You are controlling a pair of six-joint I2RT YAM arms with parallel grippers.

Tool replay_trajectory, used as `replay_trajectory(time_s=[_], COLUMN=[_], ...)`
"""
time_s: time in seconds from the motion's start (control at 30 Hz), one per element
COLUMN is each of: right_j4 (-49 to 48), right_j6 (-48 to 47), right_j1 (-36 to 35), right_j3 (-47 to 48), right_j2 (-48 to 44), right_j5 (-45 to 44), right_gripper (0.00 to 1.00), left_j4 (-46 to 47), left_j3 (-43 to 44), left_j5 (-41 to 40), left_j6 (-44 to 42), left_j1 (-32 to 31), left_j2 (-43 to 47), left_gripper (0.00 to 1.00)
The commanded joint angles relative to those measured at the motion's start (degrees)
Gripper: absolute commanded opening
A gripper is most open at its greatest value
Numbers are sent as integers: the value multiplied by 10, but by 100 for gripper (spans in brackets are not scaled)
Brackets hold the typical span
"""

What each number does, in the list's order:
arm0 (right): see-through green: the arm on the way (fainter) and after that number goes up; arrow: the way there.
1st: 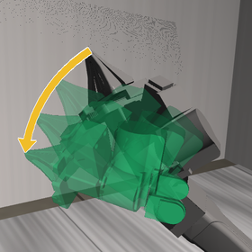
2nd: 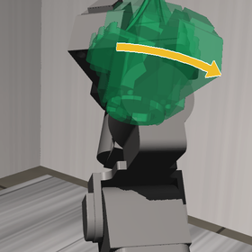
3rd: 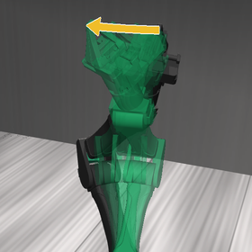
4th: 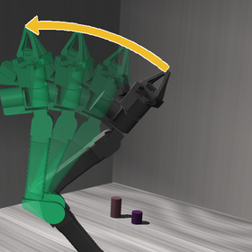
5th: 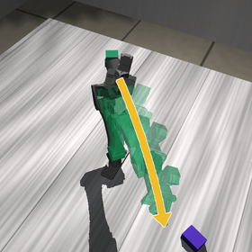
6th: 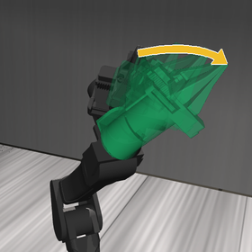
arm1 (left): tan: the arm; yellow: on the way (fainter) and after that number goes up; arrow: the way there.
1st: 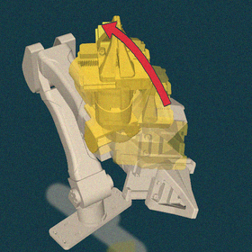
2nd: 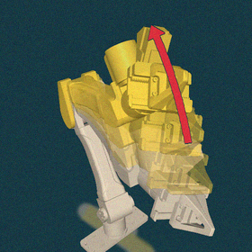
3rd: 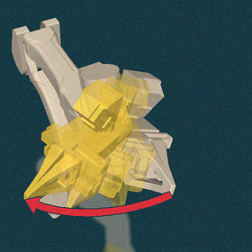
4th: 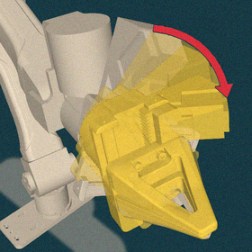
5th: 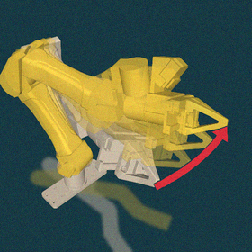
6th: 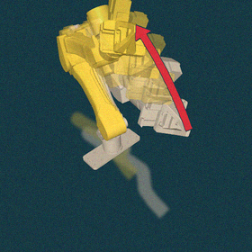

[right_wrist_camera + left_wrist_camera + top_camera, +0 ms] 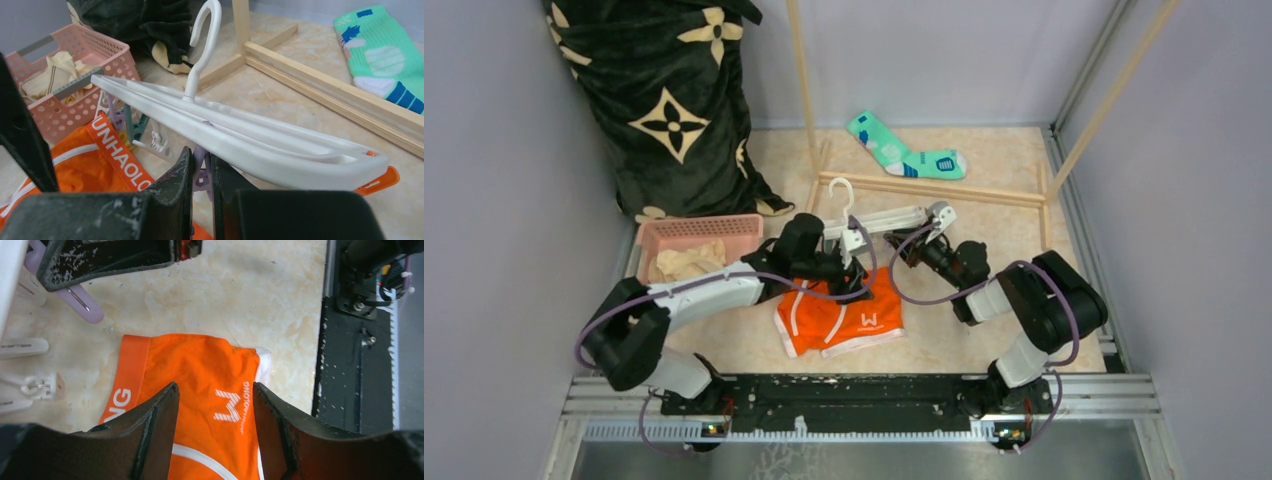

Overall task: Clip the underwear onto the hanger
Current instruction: Adjust the underwear at the center of the board.

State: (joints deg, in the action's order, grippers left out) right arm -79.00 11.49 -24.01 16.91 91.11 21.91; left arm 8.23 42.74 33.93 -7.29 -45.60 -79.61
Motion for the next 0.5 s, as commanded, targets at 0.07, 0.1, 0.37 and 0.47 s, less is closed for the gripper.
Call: replay_trajectory(time_s=[0.07,0.1,0.37,0.47], right_j4=[-75,-76,-79,-88], right_j6=[4,3,-13,-11], right_j1=[22,28,53,60], right_j3=[52,56,82,88], right_j2=[30,31,82,97], right_j5=[49,55,90,94], right_gripper=[0,0,0,0], left_j4=[-61,-75,-112,-117], left_j3=[111,126,176,186], left_j5=[-2,-6,-21,-20], left_j6=[-44,-55,-120,-118], left_j1=[-1,1,7,19], left_j2=[-118,-133,-201,-223], left_gripper=[62,63,63,61])
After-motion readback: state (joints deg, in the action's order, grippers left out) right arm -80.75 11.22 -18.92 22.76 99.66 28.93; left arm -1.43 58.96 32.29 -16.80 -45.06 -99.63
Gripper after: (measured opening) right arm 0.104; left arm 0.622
